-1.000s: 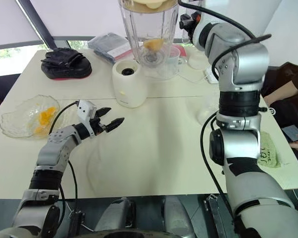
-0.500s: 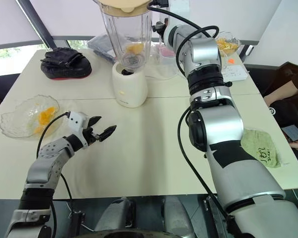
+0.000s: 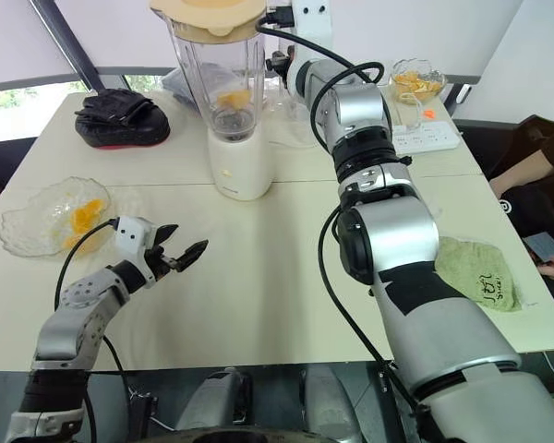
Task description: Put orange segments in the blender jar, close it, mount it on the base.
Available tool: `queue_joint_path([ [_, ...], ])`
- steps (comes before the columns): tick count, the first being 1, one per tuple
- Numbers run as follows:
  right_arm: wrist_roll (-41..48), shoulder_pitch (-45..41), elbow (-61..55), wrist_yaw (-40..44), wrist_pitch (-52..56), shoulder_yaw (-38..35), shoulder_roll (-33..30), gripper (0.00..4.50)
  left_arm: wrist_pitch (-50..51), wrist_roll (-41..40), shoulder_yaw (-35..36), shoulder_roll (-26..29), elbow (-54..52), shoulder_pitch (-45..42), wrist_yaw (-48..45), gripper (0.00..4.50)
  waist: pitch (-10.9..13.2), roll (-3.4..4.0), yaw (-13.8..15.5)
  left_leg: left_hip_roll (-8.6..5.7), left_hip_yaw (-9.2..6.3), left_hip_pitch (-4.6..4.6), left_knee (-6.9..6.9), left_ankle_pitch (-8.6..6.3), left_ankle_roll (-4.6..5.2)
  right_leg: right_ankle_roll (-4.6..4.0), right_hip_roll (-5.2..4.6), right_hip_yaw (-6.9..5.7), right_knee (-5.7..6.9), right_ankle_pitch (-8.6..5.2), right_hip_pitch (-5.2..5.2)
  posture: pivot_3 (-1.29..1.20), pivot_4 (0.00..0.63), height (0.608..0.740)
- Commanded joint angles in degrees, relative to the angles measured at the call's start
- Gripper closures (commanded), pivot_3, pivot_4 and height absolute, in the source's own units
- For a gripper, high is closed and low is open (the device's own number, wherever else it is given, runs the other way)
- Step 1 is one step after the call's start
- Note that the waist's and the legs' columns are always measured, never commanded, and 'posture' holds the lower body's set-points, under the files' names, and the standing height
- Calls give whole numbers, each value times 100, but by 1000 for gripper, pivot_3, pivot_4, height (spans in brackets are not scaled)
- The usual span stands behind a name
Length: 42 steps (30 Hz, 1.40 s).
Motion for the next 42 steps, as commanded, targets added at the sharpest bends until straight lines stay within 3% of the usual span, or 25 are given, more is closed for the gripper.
queue_joint_path([
  [1, -8, -208, 77, 39, -399, -90, -28, 3623, 111, -374, 94, 134, -595, 147, -228, 17, 0, 0, -3, 0, 0, 0, 0, 0, 0, 0, 0, 0, 0, 0, 0, 0, 150, 740],
  [19, -456, -507, 1358, 248, -1274, 80, -73, 3623, 131, -496, 24, 167, -1017, 566, 19, 17, 0, 0, -34, 0, 0, 4, 2, 1, -1, -1, 1, 0, 2, 0, 7, 0, 150, 740],
  [42, -764, -390, 1617, -91, -1433, 82, -68, 3623, -73, -321, -215, -46, -808, 512, 317, 17, 0, 3, 56, -2, -5, 8, 5, 1, -1, -1, -3, -6, -2, 1, 19, 0, 150, 740],
])
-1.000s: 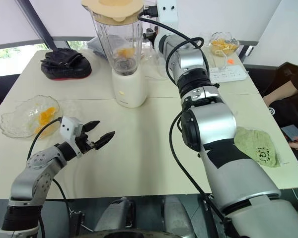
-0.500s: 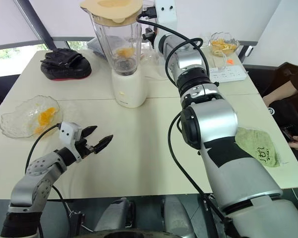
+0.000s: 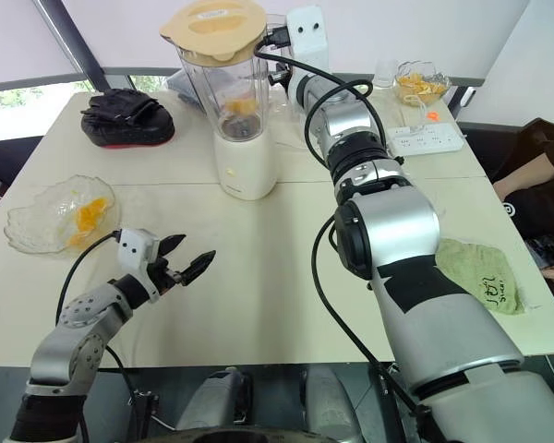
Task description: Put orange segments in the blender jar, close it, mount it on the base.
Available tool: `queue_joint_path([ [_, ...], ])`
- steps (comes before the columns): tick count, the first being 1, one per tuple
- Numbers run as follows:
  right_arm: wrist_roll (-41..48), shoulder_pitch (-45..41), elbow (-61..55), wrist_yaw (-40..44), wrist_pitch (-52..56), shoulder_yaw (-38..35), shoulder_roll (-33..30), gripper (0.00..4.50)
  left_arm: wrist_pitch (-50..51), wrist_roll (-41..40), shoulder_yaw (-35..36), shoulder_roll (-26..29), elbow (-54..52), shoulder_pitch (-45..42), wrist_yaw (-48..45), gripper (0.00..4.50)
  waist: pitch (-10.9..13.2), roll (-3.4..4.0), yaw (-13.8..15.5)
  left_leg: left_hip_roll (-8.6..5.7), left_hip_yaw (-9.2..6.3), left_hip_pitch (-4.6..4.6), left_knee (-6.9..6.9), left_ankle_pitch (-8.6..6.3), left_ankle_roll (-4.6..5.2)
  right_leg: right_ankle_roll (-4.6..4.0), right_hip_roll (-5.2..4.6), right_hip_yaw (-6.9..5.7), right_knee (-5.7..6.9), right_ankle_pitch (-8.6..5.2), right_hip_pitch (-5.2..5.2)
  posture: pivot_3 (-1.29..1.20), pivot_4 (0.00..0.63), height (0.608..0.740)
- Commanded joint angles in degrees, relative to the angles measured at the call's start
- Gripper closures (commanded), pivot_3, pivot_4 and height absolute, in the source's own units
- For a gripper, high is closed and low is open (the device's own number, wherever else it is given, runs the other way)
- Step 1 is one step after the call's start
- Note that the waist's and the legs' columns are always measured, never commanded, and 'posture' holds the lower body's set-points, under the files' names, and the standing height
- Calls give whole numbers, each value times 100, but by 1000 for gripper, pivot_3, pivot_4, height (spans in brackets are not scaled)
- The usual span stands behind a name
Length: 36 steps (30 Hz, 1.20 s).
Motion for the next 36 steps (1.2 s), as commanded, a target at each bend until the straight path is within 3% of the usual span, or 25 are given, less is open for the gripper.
queue_joint_path([
  [1, -79, -72, -10, -38, 85, -31, -63, 3623, -137, 62, -10, -10, -59, -86, 30, 17, 0, 0, 0, 0, 0, 0, 0, 0, 0, 0, 0, 0, 0, 0, 0, 0, 150, 740],
  [10, -40, 18, -50, 85, 182, -133, -78, 3623, -97, 28, -60, -9, -31, -168, -13, 17, 0, 0, -14, 0, 0, 0, -1, 0, 0, 0, 1, 0, 0, 0, 1, 0, 150, 740],
  [17, -97, 68, -88, 91, 233, -118, -117, 173, -116, 61, -123, 0, 132, -327, -86, 0, 1, 1, -28, 1, 0, 0, 0, 0, 0, 0, 2, 0, 1, 0, -1, 0, 150, 740],
  [36, -226, 342, -330, 160, 303, -47, -291, 173, -172, 77, -232, 32, 381, -551, -255, 0, 1, 1, -30, 1, 1, 0, -1, 0, -1, 0, 2, 1, 1, 0, -2, 0, 150, 740],
])
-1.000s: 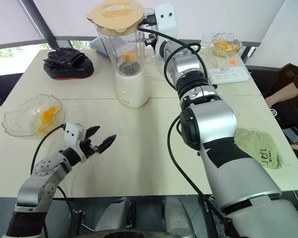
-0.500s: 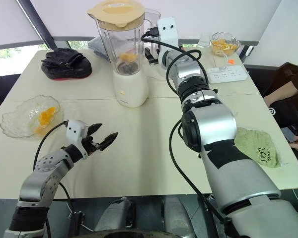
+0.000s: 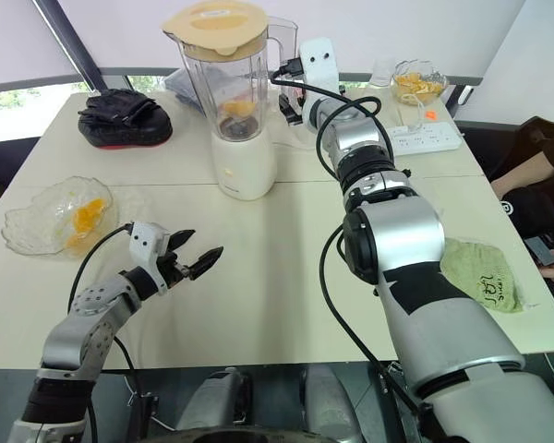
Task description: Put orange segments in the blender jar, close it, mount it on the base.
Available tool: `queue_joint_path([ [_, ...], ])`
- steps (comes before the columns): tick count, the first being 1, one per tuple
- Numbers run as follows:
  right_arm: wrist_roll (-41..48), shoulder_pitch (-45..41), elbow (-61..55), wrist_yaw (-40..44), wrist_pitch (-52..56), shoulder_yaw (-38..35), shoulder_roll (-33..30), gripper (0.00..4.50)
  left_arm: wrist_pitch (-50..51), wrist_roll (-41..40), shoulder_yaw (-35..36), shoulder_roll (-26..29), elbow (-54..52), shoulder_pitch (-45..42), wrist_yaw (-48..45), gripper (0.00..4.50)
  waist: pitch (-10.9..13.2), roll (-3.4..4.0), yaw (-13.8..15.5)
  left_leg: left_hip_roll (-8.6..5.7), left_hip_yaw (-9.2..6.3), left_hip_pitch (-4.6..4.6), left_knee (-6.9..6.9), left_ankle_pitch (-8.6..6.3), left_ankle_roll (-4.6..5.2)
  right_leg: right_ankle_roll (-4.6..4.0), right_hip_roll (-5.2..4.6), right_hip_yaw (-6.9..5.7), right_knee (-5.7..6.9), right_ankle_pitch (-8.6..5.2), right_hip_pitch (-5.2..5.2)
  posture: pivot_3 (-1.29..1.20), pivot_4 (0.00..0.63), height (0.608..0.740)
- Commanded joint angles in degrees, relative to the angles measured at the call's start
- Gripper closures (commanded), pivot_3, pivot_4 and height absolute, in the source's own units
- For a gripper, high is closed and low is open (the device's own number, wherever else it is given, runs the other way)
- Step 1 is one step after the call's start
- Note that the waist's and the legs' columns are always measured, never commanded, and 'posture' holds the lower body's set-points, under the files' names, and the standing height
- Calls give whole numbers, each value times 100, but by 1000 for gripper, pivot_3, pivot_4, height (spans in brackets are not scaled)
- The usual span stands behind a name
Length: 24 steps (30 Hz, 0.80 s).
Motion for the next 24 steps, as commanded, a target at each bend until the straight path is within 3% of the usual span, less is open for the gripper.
queue_joint_path([
  [1, 11, 6, -392, 28, 22, 4, -115, 173, -154, 31, 0, 35, -52, -116, -75, 0, 0, 0, 1, 0, 0, 0, 0, 0, 0, 0, 0, 0, 0, 0, 0, 0, 150, 740],
  [6, 124, 915, -1339, 396, 174, 53, -150, 173, -114, -7, 4, 41, -90, -126, -120, 0, -4, -6, 16, 0, -1, 0, 2, 0, 0, 0, -1, -1, -1, 0, 4, 0, 150, 740],
  [13, 870, 4118, -6068, 1469, 1474, 174, -415, 173, 163, -247, 171, 113, -385, -61, -110, 0, -3, -5, 26, 1, -6, -4, 1, 0, 0, 0, -2, -3, -4, 0, 3, 0, 150, 740],
  [19, 1771, 5757, -9171, 2220, 2612, 205, -1152, 173, 541, -655, 613, 251, -724, -226, 16, 0, 1, 2, 28, 8, -6, 1, 2, 0, 3, -9, 9, 1, 2, 6, 3, 0, 150, 740],
  [22, 2284, 6236, -10082, 2446, 3055, -9, -1523, 173, 717, -779, 744, 364, -946, -234, 57, 0, 1, 2, 55, 16, -14, 11, 1, -12, 25, -14, 18, -2, 0, 8, 17, 0, 150, 740],
  [24, 2853, 6613, -10687, 2668, 3398, -527, -1891, 173, 892, -932, 929, 469, -1174, -261, 130, 0, 1, 2, 105, 16, -15, 18, 1, -13, 26, -14, 18, -2, -4, 8, 26, 0, 150, 740],
])
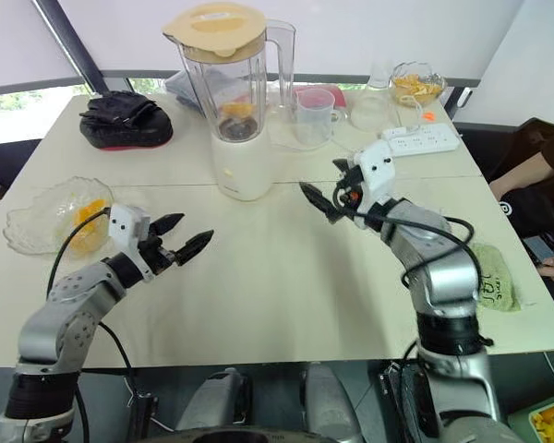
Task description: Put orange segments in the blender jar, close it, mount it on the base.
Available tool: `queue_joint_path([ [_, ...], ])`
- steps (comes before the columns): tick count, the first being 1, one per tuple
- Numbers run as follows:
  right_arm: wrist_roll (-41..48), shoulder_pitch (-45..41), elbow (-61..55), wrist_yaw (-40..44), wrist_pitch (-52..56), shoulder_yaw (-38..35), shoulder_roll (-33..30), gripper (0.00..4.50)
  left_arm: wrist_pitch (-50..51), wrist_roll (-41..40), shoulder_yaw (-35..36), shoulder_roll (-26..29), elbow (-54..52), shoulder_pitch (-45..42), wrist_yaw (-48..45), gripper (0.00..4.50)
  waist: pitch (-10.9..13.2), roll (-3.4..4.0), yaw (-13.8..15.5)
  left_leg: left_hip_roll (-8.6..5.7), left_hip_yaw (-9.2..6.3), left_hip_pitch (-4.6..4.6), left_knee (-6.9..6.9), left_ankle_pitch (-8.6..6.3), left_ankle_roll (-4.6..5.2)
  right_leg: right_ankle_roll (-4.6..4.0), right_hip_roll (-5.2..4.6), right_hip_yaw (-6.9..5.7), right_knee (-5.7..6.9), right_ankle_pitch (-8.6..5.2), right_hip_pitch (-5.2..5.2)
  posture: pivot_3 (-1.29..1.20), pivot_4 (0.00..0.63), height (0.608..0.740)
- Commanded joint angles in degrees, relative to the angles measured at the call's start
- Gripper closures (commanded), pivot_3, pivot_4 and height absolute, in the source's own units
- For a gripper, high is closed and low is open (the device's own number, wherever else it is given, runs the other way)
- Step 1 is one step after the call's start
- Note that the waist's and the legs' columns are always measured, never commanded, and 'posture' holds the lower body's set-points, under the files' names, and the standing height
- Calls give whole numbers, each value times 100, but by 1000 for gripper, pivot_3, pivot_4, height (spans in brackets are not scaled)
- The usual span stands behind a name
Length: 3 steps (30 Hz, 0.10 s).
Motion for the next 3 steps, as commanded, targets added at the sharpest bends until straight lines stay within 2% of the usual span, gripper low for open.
queue_joint_path([
  [1, 908, 418, -1028, 318, 504, -850, -517, 173, 249, -324, 407, 187, -538, -45, 108, 0, 1, -1, 84, -1, 0, -2, 0, -1, 1, 0, -1, 0, -4, 0, 0, 0, 150, 740],
  [3, 1322, 585, -1196, 335, 737, -1206, -705, 173, 370, -503, 557, 244, -673, -37, 133, 0, 1, -1, 104, -1, 1, -1, 1, -4, 7, 0, -3, 0, -11, 0, 4, 0, 150, 740],
])
